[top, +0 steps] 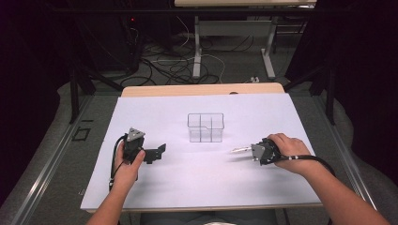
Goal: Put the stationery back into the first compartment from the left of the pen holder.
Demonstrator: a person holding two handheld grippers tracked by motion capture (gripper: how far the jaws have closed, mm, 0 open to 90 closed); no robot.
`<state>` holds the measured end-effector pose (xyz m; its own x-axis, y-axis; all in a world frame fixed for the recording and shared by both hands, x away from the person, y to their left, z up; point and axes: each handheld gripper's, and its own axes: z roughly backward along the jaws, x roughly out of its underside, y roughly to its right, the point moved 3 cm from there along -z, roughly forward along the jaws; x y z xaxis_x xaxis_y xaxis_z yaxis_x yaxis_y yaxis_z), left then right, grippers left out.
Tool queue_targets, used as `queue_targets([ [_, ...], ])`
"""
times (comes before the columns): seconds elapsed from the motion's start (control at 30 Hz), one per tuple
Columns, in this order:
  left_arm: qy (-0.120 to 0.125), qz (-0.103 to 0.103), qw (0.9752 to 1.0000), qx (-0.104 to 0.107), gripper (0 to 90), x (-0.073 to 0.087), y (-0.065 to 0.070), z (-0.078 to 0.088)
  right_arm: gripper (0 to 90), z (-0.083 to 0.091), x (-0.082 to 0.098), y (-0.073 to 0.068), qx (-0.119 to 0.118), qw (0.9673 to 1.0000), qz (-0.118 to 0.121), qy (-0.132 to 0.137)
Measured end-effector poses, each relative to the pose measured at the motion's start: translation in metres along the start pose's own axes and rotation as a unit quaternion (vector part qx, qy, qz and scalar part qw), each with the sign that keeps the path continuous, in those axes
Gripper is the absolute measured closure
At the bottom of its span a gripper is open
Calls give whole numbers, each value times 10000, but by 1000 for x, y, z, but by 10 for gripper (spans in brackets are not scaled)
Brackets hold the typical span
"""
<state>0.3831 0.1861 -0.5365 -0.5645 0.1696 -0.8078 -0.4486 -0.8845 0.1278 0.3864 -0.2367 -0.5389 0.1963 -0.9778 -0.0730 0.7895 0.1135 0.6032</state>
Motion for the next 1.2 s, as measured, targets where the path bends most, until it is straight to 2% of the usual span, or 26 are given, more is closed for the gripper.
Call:
queue_targets([
  [0.07, -7, -10, 10000, -1, 3, 0, 0, 0, 800, 2, -2, 0, 145, 9999, -12, 43],
  [0.1, -4, -7, 10000, -1, 3, 0, 0, 0, 800, 1, -4, 1, 335, 9991, 47, 248],
  [0.13, -7, -8, 10000, 1, 3, 0, 0, 0, 800, 3, -5, 0, 282, 9994, 29, 180],
  [0.17, -11, -12, 10000, 4, 3, 0, 0, 0, 800, 7, -6, 1, 152, 9998, 92, -34],
  [0.2, -10, -9, 10000, 14, 3, 0, 0, 0, 800, 8, -7, 0, 223, 9997, 65, 38],
  [0.27, -13, -10, 10000, 16, 3, 0, 0, -1, 800, 7, -10, 0, 566, 9975, 144, 400],
  [0.3, -16, -7, 10000, 16, 3, 0, 0, -1, 800, 9, -10, -2, 555, 9980, 65, 304],
  [0.37, -16, -3, 10000, 16, 3, 0, 0, -1, 800, 12, -13, -1, 592, 9977, 152, 300],
  [0.4, -19, 1, 10000, 21, 3, 0, 1, -1, 800, 13, -14, 0, 640, 9969, 277, 367],
  [0.43, -19, 8, 10000, 24, 3, 0, 1, -1, 800, 15, -15, -2, 676, 9968, 190, 376],
  [0.47, -16, 14, 10000, 39, 3, 0, 1, -1, 800, 17, -15, -1, 776, 9961, 231, 363],
  [0.53, -50, 33, 10000, 61, 3, 0, 2, 0, 800, 20, -17, 0, 839, 9950, 386, 381],
  [0.57, -38, 29, 10000, 67, 3, 0, 2, 0, 800, 23, -18, -1, 890, 9947, 353, 377],
  [0.67, -11, 20, 10000, 78, 3, 0, 3, 0, 800, 31, -23, 1, 956, 9933, 508, 405],
  [0.7, -13, -14, 10000, 68, 3, 0, 3, 0, 800, 34, -23, -1, 976, 9936, 429, 367],
  [0.73, -1, 21, 10000, 92, 3, 0, 3, 0, 800, 37, -25, 1, 1056, 9922, 566, 334],
  [0.87, -33, -20, 9999, 106, 3, -1, 4, 0, 800, 43, -32, 4, 1160, 9889, 834, 398],
  [0.9, -21, -9, 9999, 114, 3, -1, 4, 0, 800, 44, -33, 2, 1161, 9899, 720, 388],
  [1.03, 9, 33, 9998, 172, 3, -2, 6, 1, 800, 47, -42, 2, 1223, 9876, 935, 309],
  [1.17, 60, 16, 9998, 209, 3, -4, 8, 1, 800, 49, -49, 0, 1265, 9866, 982, 300],
  [1.2, 17, -45, 9998, 188, 3, -4, 8, 2, 800, 50, -52, 1, 1315, 9846, 1119, 283],
])
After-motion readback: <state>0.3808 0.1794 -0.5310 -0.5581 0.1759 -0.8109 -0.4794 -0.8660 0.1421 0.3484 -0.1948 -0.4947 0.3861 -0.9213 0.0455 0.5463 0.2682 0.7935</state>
